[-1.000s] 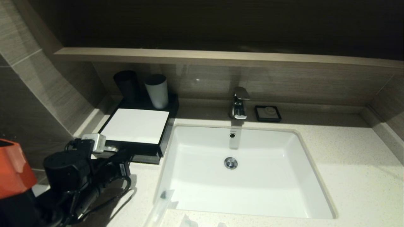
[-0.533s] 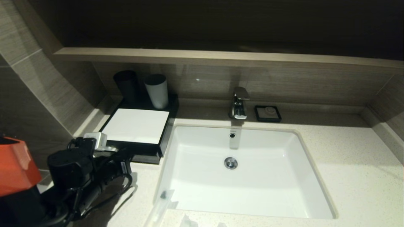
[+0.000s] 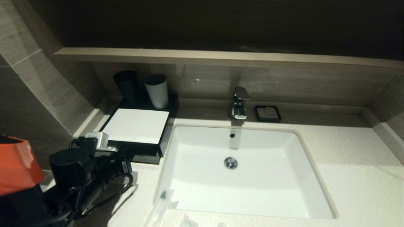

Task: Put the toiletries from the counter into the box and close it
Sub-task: Open the drawer

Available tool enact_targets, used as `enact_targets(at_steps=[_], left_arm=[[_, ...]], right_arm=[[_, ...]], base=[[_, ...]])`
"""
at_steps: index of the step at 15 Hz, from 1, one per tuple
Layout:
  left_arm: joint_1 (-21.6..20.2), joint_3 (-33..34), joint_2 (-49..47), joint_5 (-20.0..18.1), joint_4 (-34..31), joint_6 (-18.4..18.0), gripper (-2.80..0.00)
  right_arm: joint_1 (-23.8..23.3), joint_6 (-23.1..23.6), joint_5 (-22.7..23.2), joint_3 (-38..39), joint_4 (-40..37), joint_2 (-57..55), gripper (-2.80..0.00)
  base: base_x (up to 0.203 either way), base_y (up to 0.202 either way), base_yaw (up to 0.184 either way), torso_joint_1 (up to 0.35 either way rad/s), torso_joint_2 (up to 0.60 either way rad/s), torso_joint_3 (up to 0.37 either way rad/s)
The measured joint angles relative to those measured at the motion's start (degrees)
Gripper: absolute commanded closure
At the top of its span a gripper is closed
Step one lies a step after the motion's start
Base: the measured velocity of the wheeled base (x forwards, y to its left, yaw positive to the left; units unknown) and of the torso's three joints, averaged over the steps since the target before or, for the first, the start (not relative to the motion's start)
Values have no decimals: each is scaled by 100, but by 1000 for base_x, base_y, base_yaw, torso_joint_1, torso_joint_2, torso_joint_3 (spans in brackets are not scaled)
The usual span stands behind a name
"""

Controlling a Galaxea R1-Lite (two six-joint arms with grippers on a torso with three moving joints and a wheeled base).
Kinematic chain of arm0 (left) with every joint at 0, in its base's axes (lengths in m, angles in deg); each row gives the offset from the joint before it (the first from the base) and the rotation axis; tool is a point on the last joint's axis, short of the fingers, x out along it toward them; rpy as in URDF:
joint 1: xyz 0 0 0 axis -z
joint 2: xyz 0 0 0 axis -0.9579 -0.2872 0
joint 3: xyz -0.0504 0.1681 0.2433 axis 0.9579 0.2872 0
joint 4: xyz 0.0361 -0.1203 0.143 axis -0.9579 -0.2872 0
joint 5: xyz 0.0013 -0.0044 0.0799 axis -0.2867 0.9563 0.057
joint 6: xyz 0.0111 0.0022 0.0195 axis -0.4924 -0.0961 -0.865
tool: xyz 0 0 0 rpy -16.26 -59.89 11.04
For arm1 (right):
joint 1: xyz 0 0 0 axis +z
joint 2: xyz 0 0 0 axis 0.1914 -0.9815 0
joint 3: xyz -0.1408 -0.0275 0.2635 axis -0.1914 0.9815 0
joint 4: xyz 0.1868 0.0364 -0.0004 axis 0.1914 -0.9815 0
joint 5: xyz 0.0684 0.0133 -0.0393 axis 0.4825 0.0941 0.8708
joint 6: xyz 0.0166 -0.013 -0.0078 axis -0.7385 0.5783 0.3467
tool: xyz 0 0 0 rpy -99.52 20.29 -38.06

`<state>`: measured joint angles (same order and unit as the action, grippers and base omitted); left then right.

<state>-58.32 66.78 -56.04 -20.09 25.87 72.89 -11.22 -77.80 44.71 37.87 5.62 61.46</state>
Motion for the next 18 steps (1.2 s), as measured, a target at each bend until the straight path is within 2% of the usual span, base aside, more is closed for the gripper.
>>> enact_targets(at_steps=[12,18], left_arm=[[-30,181,111,-59,-2,-291,0],[-22,389,237,-63,-12,-315,0]], right_arm=[[0,2,0,0,0,0,0],[0,2,0,0,0,0,0]], base=[[0,0,0,0,0,0],[0,0,0,0,0,0]])
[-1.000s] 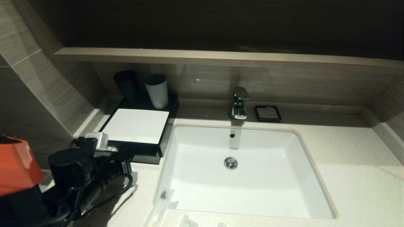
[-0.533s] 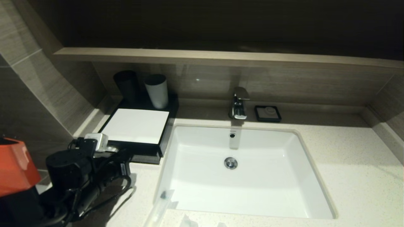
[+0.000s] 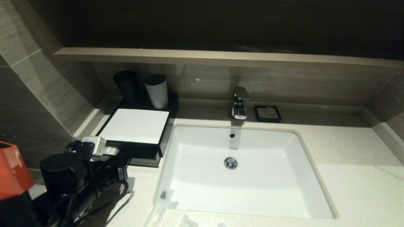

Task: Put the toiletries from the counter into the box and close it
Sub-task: Open the drawer

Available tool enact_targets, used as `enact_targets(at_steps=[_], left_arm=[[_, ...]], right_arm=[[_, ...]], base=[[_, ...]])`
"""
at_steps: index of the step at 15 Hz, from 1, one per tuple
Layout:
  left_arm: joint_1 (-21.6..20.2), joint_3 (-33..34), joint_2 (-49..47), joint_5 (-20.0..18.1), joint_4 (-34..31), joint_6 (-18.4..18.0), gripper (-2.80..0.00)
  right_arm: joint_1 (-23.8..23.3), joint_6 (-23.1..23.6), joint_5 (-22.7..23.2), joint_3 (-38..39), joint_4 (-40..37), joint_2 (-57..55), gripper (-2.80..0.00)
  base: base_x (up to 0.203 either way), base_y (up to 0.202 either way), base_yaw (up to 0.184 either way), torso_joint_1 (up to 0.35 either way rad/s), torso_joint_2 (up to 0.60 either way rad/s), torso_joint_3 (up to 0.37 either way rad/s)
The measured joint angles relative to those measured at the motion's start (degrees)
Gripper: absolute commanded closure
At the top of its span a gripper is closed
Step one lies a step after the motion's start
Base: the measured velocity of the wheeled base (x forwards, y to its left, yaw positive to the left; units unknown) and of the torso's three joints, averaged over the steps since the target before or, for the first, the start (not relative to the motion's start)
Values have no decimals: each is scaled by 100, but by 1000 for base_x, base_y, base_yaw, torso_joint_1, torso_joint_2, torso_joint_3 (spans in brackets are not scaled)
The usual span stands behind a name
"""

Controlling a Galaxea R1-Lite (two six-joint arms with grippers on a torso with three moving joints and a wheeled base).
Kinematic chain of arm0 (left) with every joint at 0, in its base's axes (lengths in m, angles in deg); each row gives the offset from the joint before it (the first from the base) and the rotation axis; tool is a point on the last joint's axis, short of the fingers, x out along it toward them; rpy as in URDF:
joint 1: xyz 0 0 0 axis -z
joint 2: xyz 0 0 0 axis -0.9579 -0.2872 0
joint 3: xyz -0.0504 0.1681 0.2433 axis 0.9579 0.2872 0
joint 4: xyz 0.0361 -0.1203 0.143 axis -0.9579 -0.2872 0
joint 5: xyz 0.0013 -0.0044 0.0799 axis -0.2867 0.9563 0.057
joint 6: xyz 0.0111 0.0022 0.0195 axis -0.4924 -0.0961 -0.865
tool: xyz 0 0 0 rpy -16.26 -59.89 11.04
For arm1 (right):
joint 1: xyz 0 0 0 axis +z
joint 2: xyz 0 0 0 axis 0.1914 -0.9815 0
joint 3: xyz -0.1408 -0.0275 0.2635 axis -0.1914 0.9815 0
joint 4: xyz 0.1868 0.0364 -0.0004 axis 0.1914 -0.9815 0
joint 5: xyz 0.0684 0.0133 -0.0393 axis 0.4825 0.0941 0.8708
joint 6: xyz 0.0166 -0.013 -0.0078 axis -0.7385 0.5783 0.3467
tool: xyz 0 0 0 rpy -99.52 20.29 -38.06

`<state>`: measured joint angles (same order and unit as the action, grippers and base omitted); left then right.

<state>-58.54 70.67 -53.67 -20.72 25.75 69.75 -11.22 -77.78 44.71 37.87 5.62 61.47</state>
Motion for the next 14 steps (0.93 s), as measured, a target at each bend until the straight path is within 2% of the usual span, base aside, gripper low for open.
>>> enact_targets(at_steps=[14], left_arm=[[0,540,412,-16,-4,-170,0]], right_arm=[[0,-1,1,0,0,2,0]], base=[[0,0,0,0,0,0]])
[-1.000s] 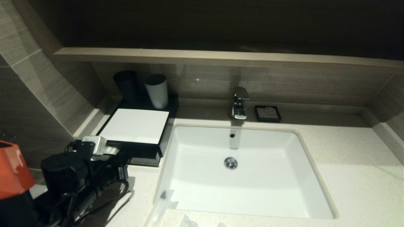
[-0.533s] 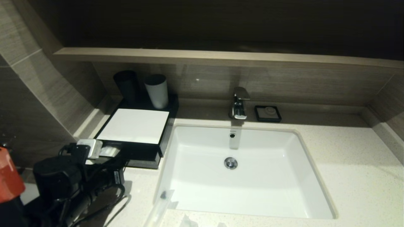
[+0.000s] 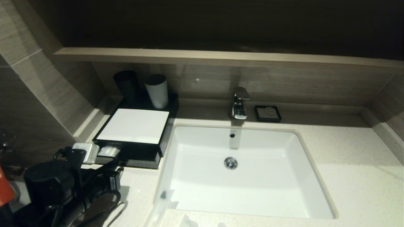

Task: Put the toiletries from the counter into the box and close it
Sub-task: Open the drawer

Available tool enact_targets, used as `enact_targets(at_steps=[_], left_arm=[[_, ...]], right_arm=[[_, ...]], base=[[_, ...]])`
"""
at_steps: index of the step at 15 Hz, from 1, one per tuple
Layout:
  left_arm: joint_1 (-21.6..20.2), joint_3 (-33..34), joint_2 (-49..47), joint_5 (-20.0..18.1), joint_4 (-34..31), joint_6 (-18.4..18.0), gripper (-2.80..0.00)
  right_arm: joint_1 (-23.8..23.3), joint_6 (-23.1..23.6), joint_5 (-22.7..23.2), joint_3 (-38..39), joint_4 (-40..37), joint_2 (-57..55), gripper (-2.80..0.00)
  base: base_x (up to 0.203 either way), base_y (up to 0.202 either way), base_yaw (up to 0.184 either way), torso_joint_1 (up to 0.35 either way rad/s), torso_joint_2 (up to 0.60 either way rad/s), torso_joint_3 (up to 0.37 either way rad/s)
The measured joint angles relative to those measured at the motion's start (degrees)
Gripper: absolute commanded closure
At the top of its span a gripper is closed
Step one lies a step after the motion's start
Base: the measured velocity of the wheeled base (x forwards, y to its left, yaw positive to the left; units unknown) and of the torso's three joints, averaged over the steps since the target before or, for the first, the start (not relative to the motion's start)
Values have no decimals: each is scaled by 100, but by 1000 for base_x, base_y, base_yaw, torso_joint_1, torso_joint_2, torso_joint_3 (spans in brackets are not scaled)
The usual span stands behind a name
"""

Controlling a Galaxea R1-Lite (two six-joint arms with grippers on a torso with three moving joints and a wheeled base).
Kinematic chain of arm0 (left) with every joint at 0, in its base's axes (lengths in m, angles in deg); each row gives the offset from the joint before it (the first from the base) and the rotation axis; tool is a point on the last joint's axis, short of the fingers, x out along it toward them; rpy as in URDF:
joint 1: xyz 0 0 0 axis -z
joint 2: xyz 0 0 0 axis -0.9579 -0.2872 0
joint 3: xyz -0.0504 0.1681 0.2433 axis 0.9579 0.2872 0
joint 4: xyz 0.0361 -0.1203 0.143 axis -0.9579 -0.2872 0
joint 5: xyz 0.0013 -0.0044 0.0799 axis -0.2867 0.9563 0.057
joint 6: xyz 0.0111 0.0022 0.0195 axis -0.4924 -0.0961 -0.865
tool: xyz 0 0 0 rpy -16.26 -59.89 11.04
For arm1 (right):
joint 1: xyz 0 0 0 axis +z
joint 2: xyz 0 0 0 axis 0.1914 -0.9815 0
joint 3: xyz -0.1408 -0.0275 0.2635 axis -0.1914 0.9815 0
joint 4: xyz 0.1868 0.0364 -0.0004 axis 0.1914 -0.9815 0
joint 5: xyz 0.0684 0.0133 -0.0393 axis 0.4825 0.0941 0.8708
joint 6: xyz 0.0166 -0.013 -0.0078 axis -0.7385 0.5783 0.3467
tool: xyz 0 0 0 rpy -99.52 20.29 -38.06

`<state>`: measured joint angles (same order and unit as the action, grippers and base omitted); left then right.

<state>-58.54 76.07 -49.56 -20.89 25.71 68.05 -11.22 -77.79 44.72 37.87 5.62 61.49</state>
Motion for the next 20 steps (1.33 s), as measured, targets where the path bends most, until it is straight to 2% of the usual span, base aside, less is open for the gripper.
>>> enact_targets(at_steps=[6,20], left_arm=[[7,-20,134,-118,3,4,0],[7,-257,-51,-130,5,21,0]], right_arm=[[0,-1,-1,0,0,0,0],[0,-1,1,0,-2,-2,0]], base=[[0,0,0,0,0,0],[0,0,0,0,0,0]])
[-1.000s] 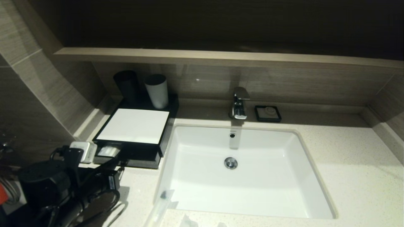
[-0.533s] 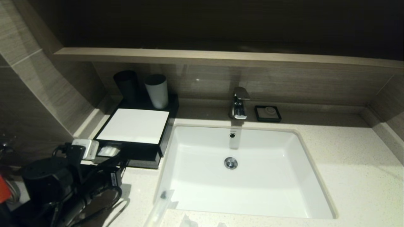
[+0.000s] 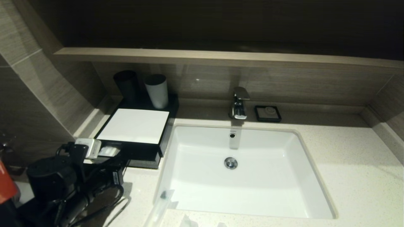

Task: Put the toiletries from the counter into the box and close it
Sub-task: Open the drawer

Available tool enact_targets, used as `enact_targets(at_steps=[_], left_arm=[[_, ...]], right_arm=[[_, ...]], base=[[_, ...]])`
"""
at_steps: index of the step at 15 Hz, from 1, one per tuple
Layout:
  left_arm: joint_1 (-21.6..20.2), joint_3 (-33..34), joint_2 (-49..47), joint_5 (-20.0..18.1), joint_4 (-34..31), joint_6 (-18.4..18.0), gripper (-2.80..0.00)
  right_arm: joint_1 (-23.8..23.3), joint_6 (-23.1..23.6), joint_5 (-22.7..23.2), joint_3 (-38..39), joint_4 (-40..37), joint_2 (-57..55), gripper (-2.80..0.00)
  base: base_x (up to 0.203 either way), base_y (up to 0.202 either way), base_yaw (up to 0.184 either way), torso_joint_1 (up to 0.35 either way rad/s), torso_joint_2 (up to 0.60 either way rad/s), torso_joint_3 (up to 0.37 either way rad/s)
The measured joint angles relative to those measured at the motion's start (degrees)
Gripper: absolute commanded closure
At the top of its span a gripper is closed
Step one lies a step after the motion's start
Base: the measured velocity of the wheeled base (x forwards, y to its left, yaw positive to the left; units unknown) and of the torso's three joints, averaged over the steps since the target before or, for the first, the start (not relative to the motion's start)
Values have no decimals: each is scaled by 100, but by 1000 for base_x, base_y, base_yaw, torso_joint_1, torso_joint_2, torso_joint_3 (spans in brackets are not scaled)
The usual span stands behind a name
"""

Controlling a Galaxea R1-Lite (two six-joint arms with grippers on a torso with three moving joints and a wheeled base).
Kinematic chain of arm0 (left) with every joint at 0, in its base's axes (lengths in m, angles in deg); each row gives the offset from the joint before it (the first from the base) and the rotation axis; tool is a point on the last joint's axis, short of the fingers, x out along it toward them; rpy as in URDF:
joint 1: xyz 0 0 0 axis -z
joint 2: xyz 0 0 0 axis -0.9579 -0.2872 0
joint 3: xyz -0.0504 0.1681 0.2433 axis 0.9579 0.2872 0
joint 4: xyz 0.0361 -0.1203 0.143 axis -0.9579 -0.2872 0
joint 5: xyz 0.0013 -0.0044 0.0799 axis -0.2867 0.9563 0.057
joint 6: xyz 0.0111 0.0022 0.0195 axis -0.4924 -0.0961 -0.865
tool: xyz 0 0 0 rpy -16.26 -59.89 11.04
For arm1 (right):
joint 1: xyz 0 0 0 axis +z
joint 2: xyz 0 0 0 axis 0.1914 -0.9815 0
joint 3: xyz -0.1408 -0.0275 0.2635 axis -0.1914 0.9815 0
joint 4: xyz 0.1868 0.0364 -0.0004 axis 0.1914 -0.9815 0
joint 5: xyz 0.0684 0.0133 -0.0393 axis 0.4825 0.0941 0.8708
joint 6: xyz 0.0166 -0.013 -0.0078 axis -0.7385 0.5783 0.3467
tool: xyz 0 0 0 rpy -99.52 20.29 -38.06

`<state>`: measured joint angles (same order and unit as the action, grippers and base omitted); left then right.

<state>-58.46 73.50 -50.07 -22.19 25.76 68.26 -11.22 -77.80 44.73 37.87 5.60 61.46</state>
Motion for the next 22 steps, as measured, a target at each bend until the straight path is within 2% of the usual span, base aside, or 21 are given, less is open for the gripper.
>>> enact_targets(at_steps=[22], left_arm=[[0,-18,-160,-107,9,0,0]], right_arm=[[0,2,-2,0,2,0,0]], base=[[0,0,0,0,0,0]])
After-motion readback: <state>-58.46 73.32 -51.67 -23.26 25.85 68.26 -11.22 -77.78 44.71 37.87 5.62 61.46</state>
